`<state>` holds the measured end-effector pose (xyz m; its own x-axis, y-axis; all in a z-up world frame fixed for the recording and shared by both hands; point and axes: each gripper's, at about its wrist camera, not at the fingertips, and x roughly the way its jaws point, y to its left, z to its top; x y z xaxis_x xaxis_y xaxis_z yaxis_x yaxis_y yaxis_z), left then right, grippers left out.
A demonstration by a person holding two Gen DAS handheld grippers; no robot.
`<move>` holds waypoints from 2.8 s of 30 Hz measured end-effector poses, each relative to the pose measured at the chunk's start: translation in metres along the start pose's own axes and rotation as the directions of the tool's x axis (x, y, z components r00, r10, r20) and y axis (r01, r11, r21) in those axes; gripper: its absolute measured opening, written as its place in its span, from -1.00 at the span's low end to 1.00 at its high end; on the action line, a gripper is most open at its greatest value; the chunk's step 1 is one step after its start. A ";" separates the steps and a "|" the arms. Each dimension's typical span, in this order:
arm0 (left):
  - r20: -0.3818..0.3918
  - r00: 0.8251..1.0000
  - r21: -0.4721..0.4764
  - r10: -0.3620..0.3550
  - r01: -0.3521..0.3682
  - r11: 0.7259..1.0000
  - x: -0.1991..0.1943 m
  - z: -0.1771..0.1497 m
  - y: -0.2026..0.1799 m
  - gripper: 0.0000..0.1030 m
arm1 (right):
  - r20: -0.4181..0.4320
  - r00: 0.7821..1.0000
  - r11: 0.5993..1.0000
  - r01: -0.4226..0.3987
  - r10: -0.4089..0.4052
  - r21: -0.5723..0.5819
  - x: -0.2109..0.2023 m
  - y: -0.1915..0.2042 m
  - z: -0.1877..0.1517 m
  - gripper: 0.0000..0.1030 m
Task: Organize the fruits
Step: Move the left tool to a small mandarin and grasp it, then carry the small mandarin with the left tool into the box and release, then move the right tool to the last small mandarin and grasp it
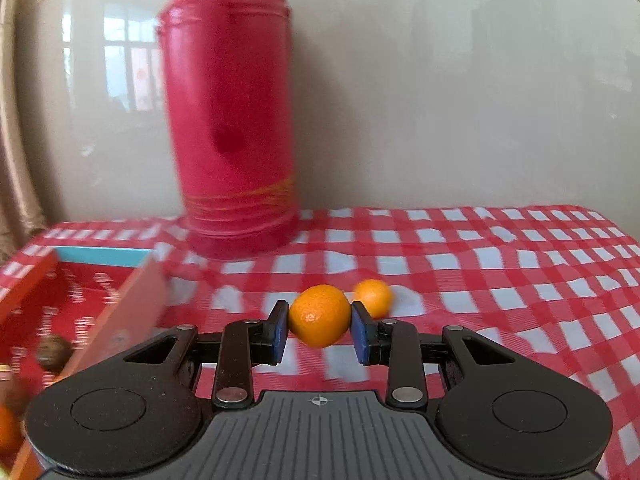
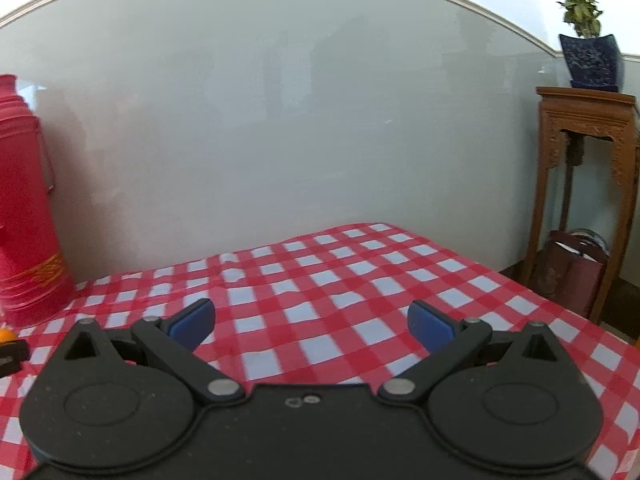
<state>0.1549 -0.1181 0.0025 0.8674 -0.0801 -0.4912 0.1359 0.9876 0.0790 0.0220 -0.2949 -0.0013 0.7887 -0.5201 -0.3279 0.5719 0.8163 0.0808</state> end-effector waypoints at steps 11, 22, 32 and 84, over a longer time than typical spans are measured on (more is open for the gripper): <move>0.078 0.985 -0.003 0.157 -0.157 0.988 -0.051 -0.007 0.079 -0.36 | -0.017 0.987 0.982 -0.162 0.161 -0.094 -0.013 0.057 -0.008 0.89; 0.061 0.957 -0.077 0.285 -0.280 0.957 -0.063 -0.023 0.155 -0.36 | -0.063 0.949 0.933 -0.316 0.310 -0.170 -0.029 0.114 -0.019 0.89; 0.022 0.929 -0.117 0.369 -0.364 0.924 -0.059 -0.044 0.197 -0.36 | -0.091 0.904 0.876 -0.427 0.417 -0.224 -0.046 0.158 -0.031 0.89; 0.013 0.907 -0.161 0.421 -0.414 0.896 -0.094 -0.051 0.219 1.00 | -0.132 0.858 0.826 -0.514 0.496 -0.231 -0.055 0.186 -0.032 0.89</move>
<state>0.0792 0.1125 0.0218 0.8498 0.3419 -0.4012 -0.3146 0.9397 0.1344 0.0776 -0.1060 0.0016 0.9307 -0.0077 -0.3658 0.0154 0.9997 0.0182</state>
